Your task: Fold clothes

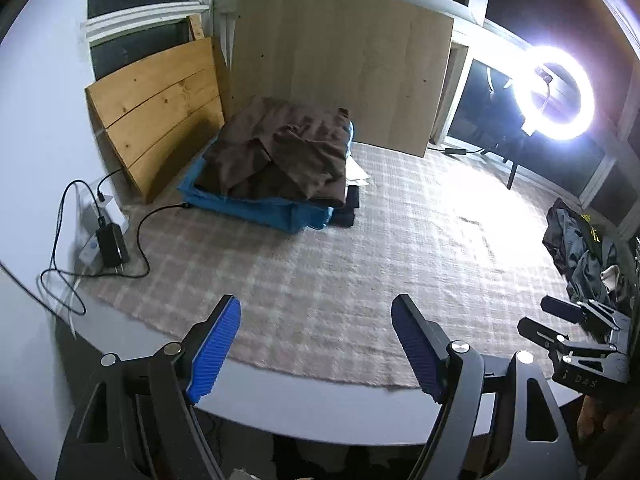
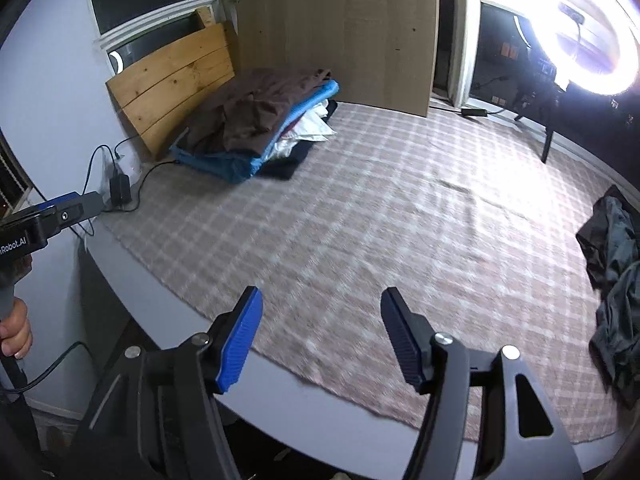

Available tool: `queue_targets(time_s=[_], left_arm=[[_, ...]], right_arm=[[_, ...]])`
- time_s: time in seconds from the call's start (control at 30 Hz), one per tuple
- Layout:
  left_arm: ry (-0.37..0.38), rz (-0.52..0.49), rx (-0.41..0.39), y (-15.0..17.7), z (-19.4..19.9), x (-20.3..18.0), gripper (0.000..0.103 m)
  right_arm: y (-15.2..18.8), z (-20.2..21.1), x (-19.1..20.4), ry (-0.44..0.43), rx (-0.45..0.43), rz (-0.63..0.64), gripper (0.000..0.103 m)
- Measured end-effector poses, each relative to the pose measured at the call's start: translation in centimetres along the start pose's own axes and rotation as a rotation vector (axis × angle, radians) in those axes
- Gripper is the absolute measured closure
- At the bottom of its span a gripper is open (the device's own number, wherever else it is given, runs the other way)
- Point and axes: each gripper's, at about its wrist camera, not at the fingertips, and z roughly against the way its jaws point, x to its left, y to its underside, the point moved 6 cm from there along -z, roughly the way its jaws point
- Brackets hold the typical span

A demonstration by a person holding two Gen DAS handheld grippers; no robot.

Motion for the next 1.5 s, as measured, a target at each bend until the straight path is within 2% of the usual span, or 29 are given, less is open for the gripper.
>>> queue_targets(time_s=[0.17, 0.4, 0.73, 1.17, 1.33, 1.5], left_arm=[[-0.061, 0.007, -0.015, 1.8, 1.7, -2.1, 0.024], [-0.112, 0.027, -0.003, 2.8, 2.9, -2.8, 0.024], [-0.108, 0.067, -0.042, 2.4, 4.8, -2.7, 0.024], [-0.11, 0.067, -0.068, 2.5, 6.2, -2.9, 0.024], [-0.13, 0.074, -0.077, 2.7, 6.6, -2.3, 0.018], [-0.144, 0.067, -0.105, 3.0, 7.3, -2.0, 0.017]], right_arm=[[2.3, 1.1, -2.1, -0.013, -0.013, -0.014, 0.042], [3.5, 1.5, -2.9, -0.03, -0.006, -0.02, 0.042], [3.0, 2.4, -2.7, -0.042, -0.032, 0.014, 0.042], [3.5, 3.0, -2.5, -0.044, -0.037, 0.026, 0.042], [3.7, 3.0, -1.9, -0.044, -0.031, 0.03, 0.042], [3.8, 3.0, -1.3, -0.045, -0.031, 0.041, 0.042]])
